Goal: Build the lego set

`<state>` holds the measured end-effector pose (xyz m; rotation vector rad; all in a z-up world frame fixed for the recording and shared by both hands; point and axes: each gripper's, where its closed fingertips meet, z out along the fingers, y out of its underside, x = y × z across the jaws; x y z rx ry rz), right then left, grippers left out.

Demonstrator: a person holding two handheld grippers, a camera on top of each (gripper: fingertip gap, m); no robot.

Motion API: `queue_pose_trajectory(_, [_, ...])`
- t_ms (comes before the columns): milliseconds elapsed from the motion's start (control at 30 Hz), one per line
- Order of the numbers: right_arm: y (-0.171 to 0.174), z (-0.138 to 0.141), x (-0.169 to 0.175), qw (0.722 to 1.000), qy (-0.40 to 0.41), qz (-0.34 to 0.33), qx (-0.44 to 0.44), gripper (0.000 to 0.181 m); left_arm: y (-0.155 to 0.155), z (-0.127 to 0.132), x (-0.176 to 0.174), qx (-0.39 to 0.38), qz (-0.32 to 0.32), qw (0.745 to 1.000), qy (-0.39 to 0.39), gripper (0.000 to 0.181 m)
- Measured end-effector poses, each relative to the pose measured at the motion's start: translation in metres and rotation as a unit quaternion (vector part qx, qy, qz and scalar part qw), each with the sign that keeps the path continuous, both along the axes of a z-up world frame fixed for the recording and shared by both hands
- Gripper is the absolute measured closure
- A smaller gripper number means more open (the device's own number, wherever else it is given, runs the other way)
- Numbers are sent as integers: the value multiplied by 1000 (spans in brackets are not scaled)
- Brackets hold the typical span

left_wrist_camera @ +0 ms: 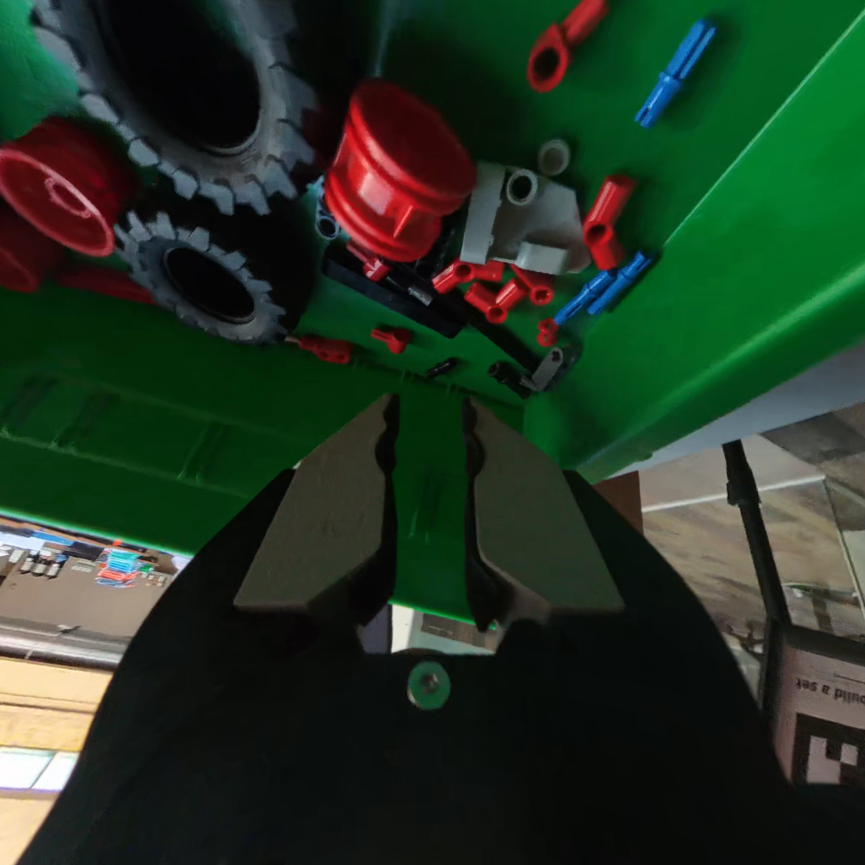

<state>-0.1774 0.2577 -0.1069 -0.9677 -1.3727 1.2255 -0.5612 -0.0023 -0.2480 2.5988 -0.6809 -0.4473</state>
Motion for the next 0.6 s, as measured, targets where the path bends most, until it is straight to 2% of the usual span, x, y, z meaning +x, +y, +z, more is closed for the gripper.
queue_pose_trajectory(167, [-2,4,3,1000,6,2,3,175,-2,-15,-9,-31,-38,998,32,156])
queue_pose_trajectory(233, [-3,6,4,1000,11,3,4,175,-8,-19,-11,-54,-30,997,43,164])
queue_pose_trajectory(300, [-3,8,6,1000,14,2,5,175,-9,-19,-11,-58,-34,996,52,166])
queue_pose_trajectory(433, [-5,11,8,1000,20,3,7,175,-14,-21,-6,-72,-27,996,39,181])
queue_pose_trajectory(600, [-12,11,8,1000,21,8,18,175,-11,-20,2,-49,-19,998,21,181])
